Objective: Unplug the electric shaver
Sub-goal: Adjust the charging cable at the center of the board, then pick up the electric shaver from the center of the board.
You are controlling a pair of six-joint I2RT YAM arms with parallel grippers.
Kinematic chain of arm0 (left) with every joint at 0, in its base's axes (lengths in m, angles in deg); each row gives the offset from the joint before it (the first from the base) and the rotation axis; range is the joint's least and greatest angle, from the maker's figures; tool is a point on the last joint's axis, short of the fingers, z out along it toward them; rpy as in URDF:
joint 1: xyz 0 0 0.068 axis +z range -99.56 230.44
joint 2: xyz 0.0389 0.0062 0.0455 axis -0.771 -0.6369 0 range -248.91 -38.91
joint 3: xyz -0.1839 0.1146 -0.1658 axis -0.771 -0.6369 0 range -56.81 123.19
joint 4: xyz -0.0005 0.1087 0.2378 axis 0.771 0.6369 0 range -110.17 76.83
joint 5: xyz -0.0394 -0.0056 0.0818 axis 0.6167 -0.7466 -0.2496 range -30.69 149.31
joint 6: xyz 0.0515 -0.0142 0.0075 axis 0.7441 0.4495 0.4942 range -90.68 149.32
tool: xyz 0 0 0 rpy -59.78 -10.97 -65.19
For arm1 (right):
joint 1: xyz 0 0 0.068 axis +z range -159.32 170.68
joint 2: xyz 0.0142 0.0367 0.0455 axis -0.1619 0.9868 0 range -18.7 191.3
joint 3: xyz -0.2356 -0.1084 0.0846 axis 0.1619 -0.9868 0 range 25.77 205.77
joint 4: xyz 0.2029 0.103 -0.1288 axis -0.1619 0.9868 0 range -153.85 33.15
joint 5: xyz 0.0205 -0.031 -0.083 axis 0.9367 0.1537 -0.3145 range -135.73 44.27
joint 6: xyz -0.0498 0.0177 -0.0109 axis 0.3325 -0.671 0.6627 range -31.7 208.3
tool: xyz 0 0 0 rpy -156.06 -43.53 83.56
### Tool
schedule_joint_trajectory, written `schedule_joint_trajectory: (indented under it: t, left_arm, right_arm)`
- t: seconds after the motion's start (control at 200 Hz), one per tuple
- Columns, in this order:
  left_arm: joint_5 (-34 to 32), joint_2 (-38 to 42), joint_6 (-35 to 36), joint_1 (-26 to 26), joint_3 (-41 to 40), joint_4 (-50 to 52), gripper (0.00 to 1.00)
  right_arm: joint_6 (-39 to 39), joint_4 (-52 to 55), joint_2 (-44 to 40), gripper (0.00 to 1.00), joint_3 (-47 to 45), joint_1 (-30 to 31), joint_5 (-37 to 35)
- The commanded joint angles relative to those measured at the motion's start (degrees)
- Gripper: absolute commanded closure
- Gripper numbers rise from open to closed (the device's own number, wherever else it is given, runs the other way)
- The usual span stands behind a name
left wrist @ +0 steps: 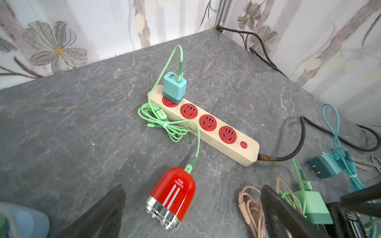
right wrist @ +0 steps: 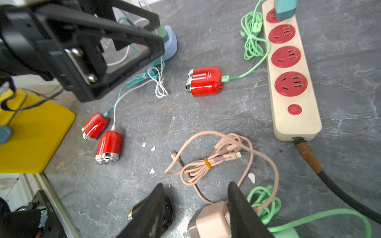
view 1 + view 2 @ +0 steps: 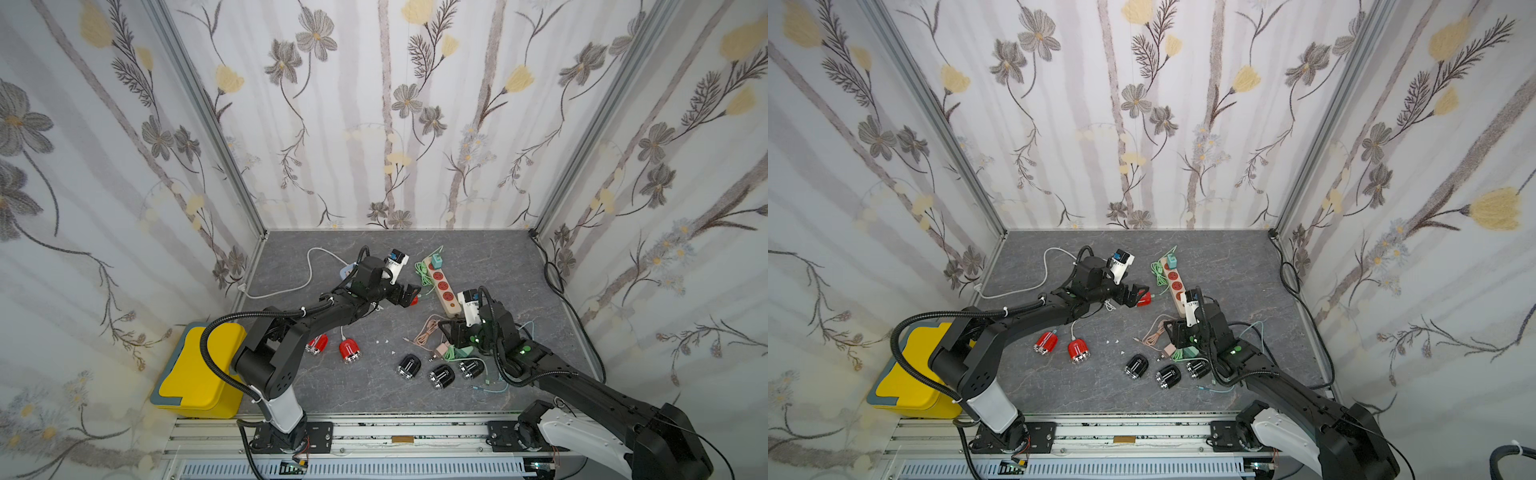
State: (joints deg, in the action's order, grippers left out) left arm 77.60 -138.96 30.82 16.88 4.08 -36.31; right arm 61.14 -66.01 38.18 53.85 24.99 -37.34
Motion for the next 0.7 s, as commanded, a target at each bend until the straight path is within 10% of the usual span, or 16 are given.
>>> schedule_joint_trajectory:
  t: [0.0,0.699]
  left_arm:
    - [-1.9,-4.1,6.2,-0.7,5.8,8.9,0.01]
    - [-12.8,-23.6,11.9,-4.6,28.2,30.8,0.09]
  right_arm:
    - [-2.8,-3.6,-2.2,0.51,-0.5,-1.9,0.4]
    - [-4.0,-5.7,-4.4,0.5,-4.0,-5.8,1.4]
